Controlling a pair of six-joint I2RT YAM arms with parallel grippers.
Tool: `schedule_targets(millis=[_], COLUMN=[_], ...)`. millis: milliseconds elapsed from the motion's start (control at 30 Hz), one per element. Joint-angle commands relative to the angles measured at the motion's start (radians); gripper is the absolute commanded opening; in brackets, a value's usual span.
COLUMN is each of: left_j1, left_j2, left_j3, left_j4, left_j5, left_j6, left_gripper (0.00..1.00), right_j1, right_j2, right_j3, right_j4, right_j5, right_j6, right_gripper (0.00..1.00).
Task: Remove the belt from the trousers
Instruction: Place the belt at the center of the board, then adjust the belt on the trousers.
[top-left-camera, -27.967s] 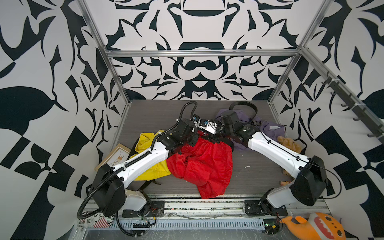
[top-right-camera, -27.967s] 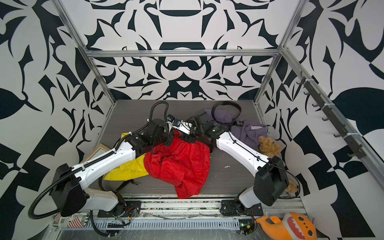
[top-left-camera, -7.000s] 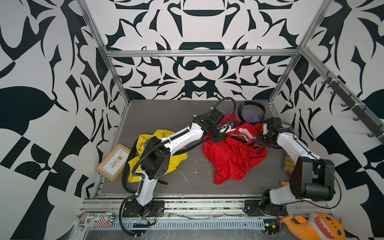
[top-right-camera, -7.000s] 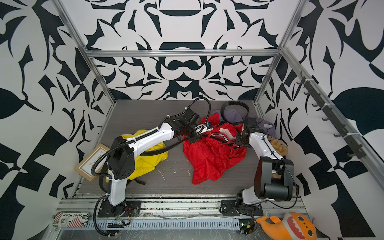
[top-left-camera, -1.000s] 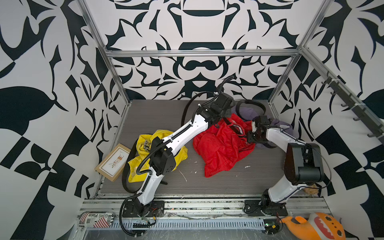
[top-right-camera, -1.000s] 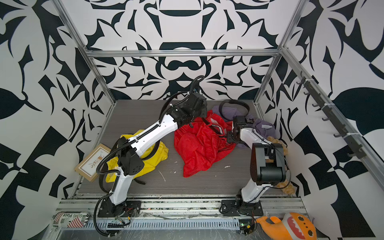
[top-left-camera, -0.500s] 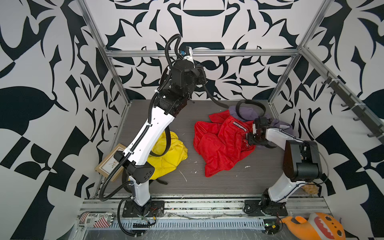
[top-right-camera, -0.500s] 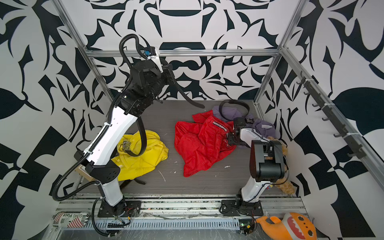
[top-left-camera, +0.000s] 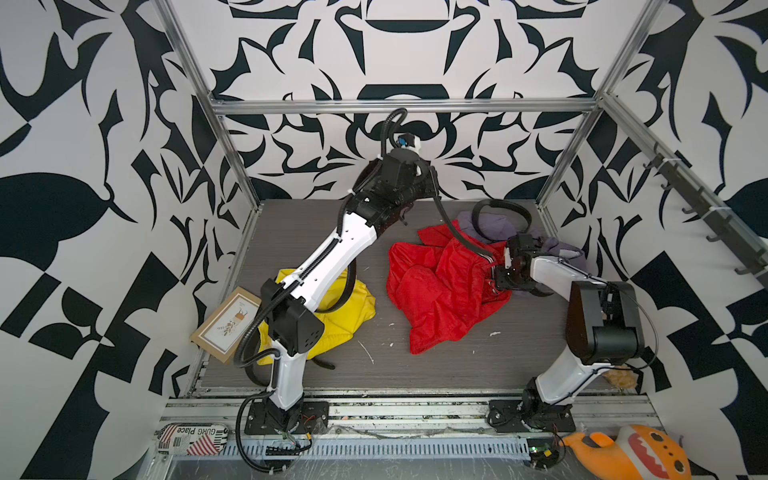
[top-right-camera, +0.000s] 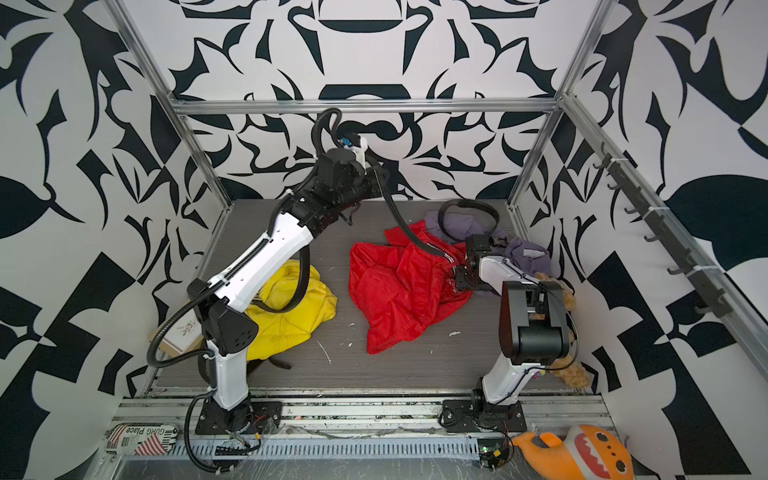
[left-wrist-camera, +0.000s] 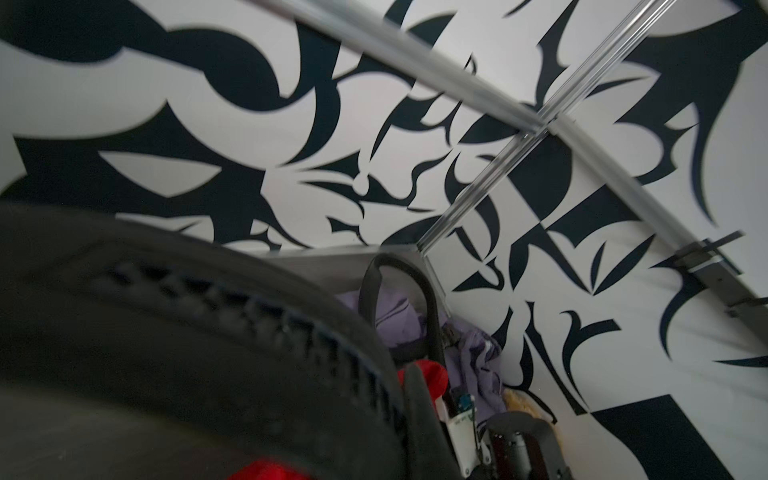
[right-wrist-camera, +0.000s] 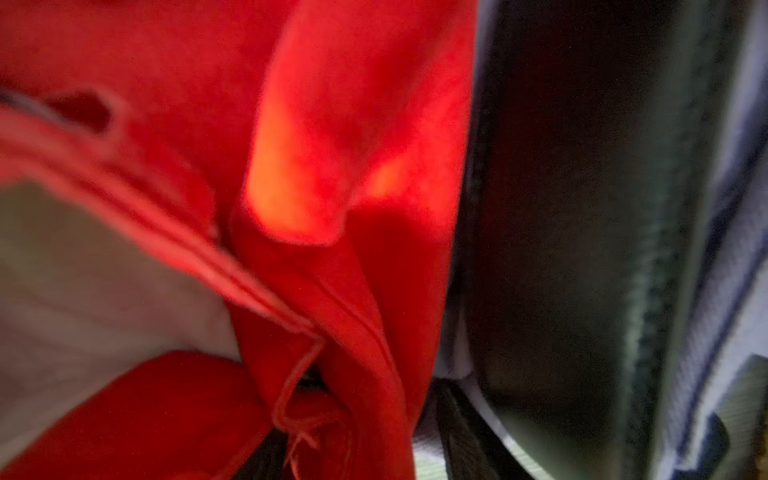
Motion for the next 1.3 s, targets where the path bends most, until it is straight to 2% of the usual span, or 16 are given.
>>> schedule_targets(millis=[0, 33, 67, 100, 167, 233, 267, 333, 467, 600, 800, 900, 967, 1000, 1100, 1267], left_j1=[0.001, 0.002, 0.003, 0.006, 0.012, 0.006, 0.000, -0.014, -0.026, -0.005, 0.033, 0.030, 0.027, 0.027, 0.028, 0.030], left_j2=[0.089, 0.119, 0.152, 0.178, 0.194, 0.158, 0.122, 0.036, -0.129, -0.244, -0.271, -0.252, -0.253, -0.254, -0.225, -0.153], left_j3=[0.005, 0.020, 0.033, 0.042, 0.039, -0.019, -0.064, -0.154, -0.232, -0.272, -0.420, -0.479, -0.527, -0.547, -0.553, -0.552], left_j4=[0.021, -0.005, -0.028, -0.056, -0.116, -0.142, -0.149, -0.167, -0.319, -0.587, -0.801, -0.818, -0.775, -0.745, -0.723, -0.695], left_j5=[0.085, 0.094, 0.110, 0.127, 0.165, 0.187, 0.194, 0.187, 0.148, -0.007, -0.089, -0.091, -0.105, -0.105, -0.098, -0.163], left_j6=[-0.077, -0.081, -0.084, -0.093, -0.118, -0.127, -0.130, -0.119, -0.021, 0.100, 0.240, 0.248, 0.249, 0.253, 0.255, 0.274], left_gripper=[0.00, 0.00, 0.13, 0.37, 0.70, 0.84, 0.84, 0.92, 0.96, 0.98, 0.93, 0.88, 0.86, 0.81, 0.76, 0.70], right_j1=[0.013, 0.015, 0.015, 0.016, 0.020, 0.021, 0.021, 0.021, 0.020, 0.021, 0.027, 0.027, 0.028, 0.028, 0.027, 0.028], right_j2=[-0.019, -0.019, -0.019, -0.021, -0.027, -0.036, -0.039, -0.044, -0.055, -0.065, -0.076, -0.079, -0.084, -0.086, -0.087, -0.093], right_j3=[-0.013, -0.013, -0.013, -0.011, -0.012, -0.010, -0.010, -0.005, -0.006, -0.011, -0.012, -0.014, -0.019, -0.022, -0.025, -0.025], right_j4=[-0.080, -0.079, -0.081, -0.084, -0.090, -0.094, -0.095, -0.100, -0.103, -0.104, -0.112, -0.114, -0.114, -0.113, -0.114, -0.116], right_j5=[0.017, 0.017, 0.016, 0.014, 0.014, 0.016, 0.017, 0.015, 0.010, 0.007, 0.005, 0.009, 0.011, 0.011, 0.011, 0.013], right_j6=[0.010, 0.011, 0.012, 0.011, 0.010, 0.008, 0.007, 0.007, 0.007, 0.010, 0.008, 0.008, 0.007, 0.007, 0.004, -0.002], right_gripper=[0.60, 0.60, 0.60, 0.60, 0.60, 0.60, 0.60, 0.60, 0.60, 0.61, 0.61, 0.61, 0.61, 0.61, 0.61, 0.62])
